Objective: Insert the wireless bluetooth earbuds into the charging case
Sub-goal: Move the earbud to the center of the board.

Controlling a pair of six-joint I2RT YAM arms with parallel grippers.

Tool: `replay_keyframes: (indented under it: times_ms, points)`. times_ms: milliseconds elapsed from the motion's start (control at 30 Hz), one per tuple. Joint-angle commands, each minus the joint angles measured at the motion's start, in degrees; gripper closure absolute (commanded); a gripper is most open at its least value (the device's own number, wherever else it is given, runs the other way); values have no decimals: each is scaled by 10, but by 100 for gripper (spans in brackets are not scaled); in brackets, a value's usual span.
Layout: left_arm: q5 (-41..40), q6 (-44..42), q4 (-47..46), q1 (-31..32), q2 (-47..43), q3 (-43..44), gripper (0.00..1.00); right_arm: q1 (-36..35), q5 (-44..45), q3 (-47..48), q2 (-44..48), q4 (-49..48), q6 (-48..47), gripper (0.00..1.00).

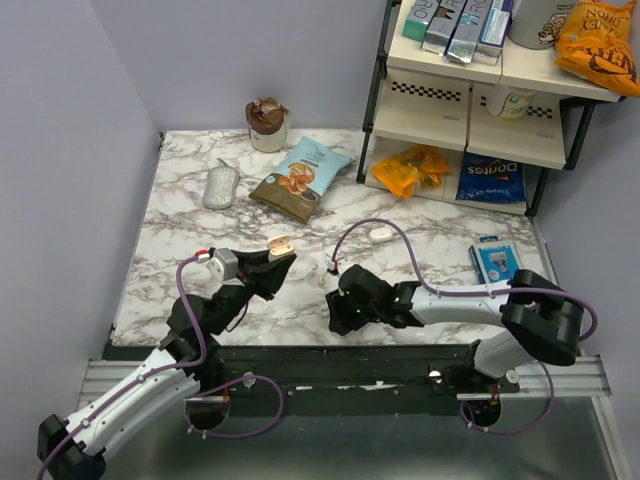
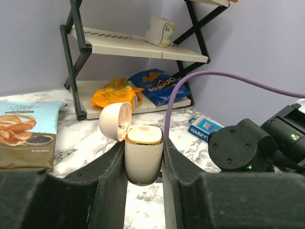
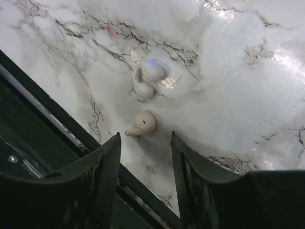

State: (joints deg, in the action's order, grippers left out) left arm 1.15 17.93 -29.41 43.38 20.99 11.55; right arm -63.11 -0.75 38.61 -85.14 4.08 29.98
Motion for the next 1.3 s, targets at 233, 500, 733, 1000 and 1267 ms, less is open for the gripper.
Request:
replay_keyframes:
  times_ms: [233,500,733,1000,1267]
  points:
    - [-21,-10,5,4,3,16,100,-3,52,27,-40,19,-21,46]
    - [-24,-12,10,6,1,17,100,-3,96,25,-48,49,-31,49]
    - [-21,-13,10,7,7,19,100,-3,133,10,-34,69,-25,51]
    - [-19,-14,8,8,12,21,100,-3,145,9,-12,80,-18,48]
    - [-20,-13,12,10,5,20,100,-5,98,9,20,78,-17,43]
